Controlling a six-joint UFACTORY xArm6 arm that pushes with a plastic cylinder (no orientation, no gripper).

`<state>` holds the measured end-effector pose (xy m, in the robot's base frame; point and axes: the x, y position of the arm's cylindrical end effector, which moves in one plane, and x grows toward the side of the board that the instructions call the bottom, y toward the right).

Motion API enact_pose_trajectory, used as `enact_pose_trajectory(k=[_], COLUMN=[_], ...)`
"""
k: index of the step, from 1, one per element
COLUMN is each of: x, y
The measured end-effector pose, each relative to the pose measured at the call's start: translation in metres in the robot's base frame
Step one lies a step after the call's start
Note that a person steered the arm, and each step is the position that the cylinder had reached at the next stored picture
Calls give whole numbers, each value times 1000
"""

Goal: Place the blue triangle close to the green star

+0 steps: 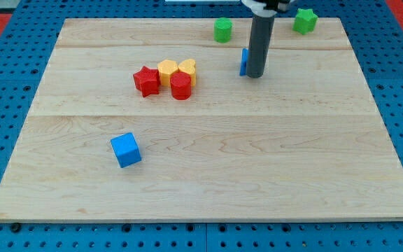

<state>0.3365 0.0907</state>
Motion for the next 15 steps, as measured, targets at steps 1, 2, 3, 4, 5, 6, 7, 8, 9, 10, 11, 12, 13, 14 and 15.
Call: enact_pose_trajectory(k=[1,2,3,4,5,6,7,8,9,10,11,12,13,14,15], x=[-30,-59,-75,-84,-103,-107,-103,-99,-99,-84,-61,-56,-45,-16,-25], y=[-21,-42,-60,-80,-69,-35,-9,-23,9,38,44,73,103,120,133])
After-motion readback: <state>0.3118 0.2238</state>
